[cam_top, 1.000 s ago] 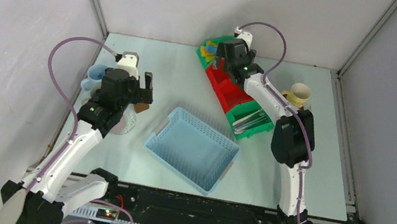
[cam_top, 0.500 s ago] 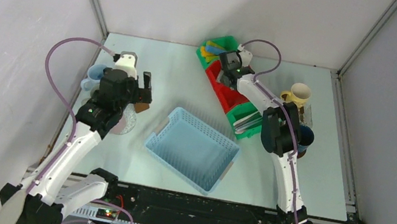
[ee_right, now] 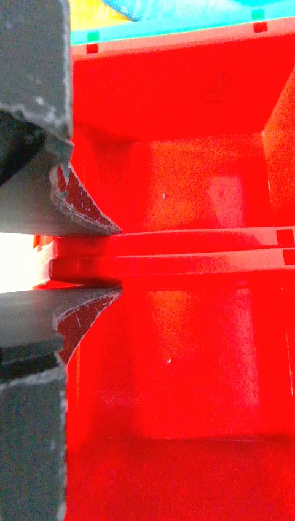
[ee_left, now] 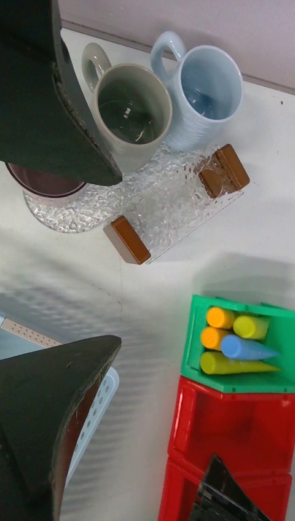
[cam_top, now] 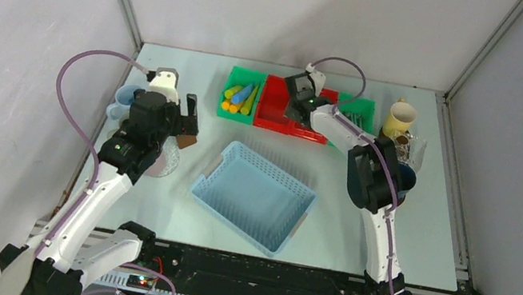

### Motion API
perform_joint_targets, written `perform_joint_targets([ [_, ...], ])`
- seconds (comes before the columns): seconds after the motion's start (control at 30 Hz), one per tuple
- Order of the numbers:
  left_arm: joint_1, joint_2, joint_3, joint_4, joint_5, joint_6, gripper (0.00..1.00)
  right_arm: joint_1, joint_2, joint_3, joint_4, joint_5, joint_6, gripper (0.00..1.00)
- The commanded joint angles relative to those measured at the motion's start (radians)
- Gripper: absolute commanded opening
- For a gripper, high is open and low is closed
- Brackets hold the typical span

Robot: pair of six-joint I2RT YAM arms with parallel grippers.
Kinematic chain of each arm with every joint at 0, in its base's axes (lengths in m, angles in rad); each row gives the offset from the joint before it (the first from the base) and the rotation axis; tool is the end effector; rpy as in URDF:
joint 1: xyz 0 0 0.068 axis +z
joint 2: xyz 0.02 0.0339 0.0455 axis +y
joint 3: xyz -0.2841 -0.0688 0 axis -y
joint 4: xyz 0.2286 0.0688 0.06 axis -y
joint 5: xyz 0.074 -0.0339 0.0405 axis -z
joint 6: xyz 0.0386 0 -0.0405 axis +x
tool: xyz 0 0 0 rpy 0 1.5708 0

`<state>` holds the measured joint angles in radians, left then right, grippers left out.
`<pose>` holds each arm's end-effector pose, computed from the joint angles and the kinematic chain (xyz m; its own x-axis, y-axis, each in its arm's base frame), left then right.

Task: Prepare toiletry sets of a toothbrush and toothpaste on the tray
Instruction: Adjust the storage box at the center of the board.

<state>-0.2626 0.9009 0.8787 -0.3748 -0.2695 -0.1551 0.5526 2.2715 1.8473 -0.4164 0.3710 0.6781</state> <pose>0.1727 -0.0358 0.3481 -0.3709 -0.0545 -0.9271 -0.0447 0.9982 -0.0408 0.4411 0.2556 0.2093 -0.6716 0.2727 -0.6889 0.1771 0.9619 0.2081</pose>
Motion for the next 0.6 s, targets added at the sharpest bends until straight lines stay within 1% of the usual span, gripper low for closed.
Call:
perform_joint_targets([
  [0.0, 0.009, -0.024, -0.011, 0.039, -0.03, 0.021, 0.98, 0.059, -0.052, -0.019, 0.038, -0.093, 0.017, 0.26],
  [0.17, 0.009, -0.026, -0.014, 0.04, -0.031, 0.024, 0.98, 0.068, -0.067, -0.039, 0.043, -0.086, 0.014, 0.25],
  [0.3, 0.009, -0.028, -0.014, 0.04, -0.032, 0.026, 0.98, 0.066, -0.102, -0.079, 0.056, -0.09, -0.02, 0.27],
  [0.37, 0.009, -0.027, -0.014, 0.04, -0.03, 0.026, 0.98, 0.067, -0.123, -0.1, 0.065, -0.112, -0.053, 0.32],
  [0.4, 0.009, -0.027, -0.014, 0.04, -0.03, 0.027, 0.98, 0.066, -0.136, -0.105, 0.063, -0.118, -0.062, 0.41],
  [0.43, 0.009, -0.025, -0.013, 0.039, -0.029, 0.027, 0.98, 0.066, -0.142, -0.106, 0.059, -0.126, -0.084, 0.45],
  [0.47, 0.009, -0.023, -0.012, 0.038, -0.028, 0.026, 0.98, 0.065, -0.16, -0.105, 0.055, -0.129, -0.096, 0.52],
  [0.5, 0.009, -0.022, -0.011, 0.038, -0.027, 0.027, 0.98, 0.065, -0.171, -0.104, 0.05, -0.136, -0.121, 0.56],
  [0.53, 0.009, -0.024, -0.011, 0.037, -0.026, 0.028, 0.99, 0.062, -0.198, -0.101, 0.048, -0.141, -0.134, 0.62],
  [0.57, 0.01, -0.025, -0.011, 0.037, -0.026, 0.028, 0.98, 0.059, -0.214, -0.099, 0.039, -0.149, -0.161, 0.64],
])
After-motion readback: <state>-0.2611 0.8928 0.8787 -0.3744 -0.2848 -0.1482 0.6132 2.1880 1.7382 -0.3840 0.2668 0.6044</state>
